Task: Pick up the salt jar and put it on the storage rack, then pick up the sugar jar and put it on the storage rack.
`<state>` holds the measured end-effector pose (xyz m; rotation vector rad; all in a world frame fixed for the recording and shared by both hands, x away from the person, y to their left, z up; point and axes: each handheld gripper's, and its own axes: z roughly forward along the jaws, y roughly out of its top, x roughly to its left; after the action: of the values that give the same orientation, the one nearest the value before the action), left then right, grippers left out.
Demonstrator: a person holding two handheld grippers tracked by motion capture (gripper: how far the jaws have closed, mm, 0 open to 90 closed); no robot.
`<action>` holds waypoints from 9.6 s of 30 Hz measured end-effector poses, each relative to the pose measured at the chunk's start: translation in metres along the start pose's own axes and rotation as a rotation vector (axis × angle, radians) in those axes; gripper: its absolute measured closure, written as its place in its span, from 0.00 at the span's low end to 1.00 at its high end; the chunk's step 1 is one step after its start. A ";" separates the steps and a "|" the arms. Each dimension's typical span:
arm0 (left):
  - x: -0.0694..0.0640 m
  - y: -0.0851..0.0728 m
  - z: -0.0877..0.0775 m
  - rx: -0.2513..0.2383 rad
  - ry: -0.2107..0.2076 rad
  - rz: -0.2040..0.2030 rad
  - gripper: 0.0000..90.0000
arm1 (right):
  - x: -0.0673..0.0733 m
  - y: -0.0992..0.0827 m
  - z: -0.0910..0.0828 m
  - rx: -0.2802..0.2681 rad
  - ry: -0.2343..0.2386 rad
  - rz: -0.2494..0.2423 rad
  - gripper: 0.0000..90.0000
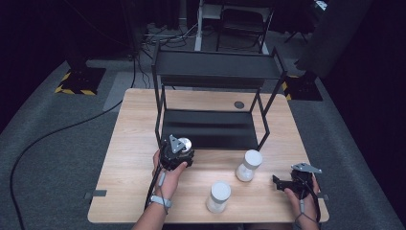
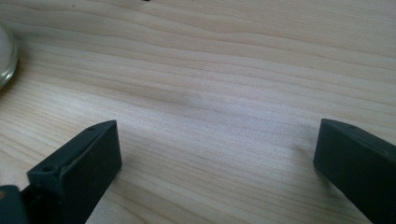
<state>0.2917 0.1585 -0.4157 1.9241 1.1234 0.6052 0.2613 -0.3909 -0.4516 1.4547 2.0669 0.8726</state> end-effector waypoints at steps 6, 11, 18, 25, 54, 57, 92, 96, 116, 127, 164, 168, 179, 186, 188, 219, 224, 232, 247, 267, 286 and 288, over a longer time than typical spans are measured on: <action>0.002 0.008 -0.005 -0.029 0.004 -0.002 0.33 | 0.000 0.000 0.000 0.000 0.000 0.001 0.01; 0.006 0.015 -0.007 -0.043 0.001 -0.003 0.33 | 0.000 0.000 0.000 0.000 0.000 0.000 0.01; 0.009 0.025 -0.006 -0.063 0.004 -0.003 0.33 | 0.000 0.000 0.000 0.000 0.000 0.000 0.01; 0.016 0.034 -0.003 -0.088 0.007 -0.011 0.33 | 0.000 0.001 0.001 0.001 0.001 -0.001 0.00; 0.031 0.046 0.051 -0.040 0.028 -0.028 0.33 | 0.000 0.000 0.000 0.001 0.002 -0.004 0.00; 0.031 0.048 0.057 -0.028 0.026 -0.021 0.33 | 0.000 0.000 0.000 0.001 0.002 -0.004 0.00; 0.026 0.041 0.031 -0.151 0.032 -0.005 0.14 | 0.000 0.000 0.000 0.001 0.008 -0.009 0.00; 0.026 0.039 0.016 -0.176 0.037 0.005 0.14 | 0.000 0.001 0.001 0.001 0.008 -0.008 0.00; 0.030 0.026 -0.044 -0.230 0.018 0.037 0.13 | 0.000 0.001 0.001 0.001 0.009 -0.008 0.00; 0.041 0.016 -0.074 -0.222 0.027 0.046 0.13 | 0.000 0.001 0.001 0.001 0.009 -0.008 0.00; 0.082 -0.052 -0.127 -0.153 0.060 0.003 0.11 | 0.001 0.001 0.001 0.001 0.004 -0.004 0.00; 0.085 -0.060 -0.128 -0.150 0.071 -0.005 0.11 | 0.001 0.001 0.001 0.000 0.004 -0.003 0.00; 0.092 -0.088 -0.123 -0.112 0.105 -0.050 0.11 | 0.001 0.001 0.001 0.001 0.004 -0.004 0.00; 0.094 -0.102 -0.115 -0.070 0.114 -0.071 0.10 | 0.001 0.001 0.001 0.001 0.004 -0.004 0.00; 0.095 -0.105 -0.113 -0.052 0.120 -0.076 0.10 | 0.001 0.001 0.001 0.001 0.004 -0.004 0.00; 0.100 -0.109 -0.093 0.185 0.137 -0.141 0.10 | 0.001 0.001 0.001 0.000 0.002 -0.003 0.00; 0.100 -0.109 -0.093 0.186 0.138 -0.141 0.09 | 0.001 0.001 0.001 0.000 0.003 -0.003 0.00; 0.103 -0.106 -0.090 0.199 0.118 -0.128 0.04 | 0.001 0.001 0.001 0.001 0.005 -0.005 0.00; 0.102 -0.104 -0.088 0.207 0.119 -0.131 0.00 | -0.004 0.003 -0.015 -0.031 0.037 -0.019 0.06; 0.101 -0.104 -0.088 0.206 0.124 -0.136 0.00 | 0.011 0.008 -0.066 -0.210 0.083 -0.020 0.06; 0.100 -0.103 -0.087 0.208 0.127 -0.138 0.00 | 0.029 0.022 -0.092 -0.263 0.149 -0.040 0.06; 0.100 -0.103 -0.087 0.208 0.127 -0.138 0.00 | 0.031 0.023 -0.094 -0.272 0.159 -0.051 0.06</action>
<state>0.2272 0.3095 -0.4522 1.9837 1.4359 0.5586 0.2014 -0.3786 -0.3704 1.2173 1.9919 1.2289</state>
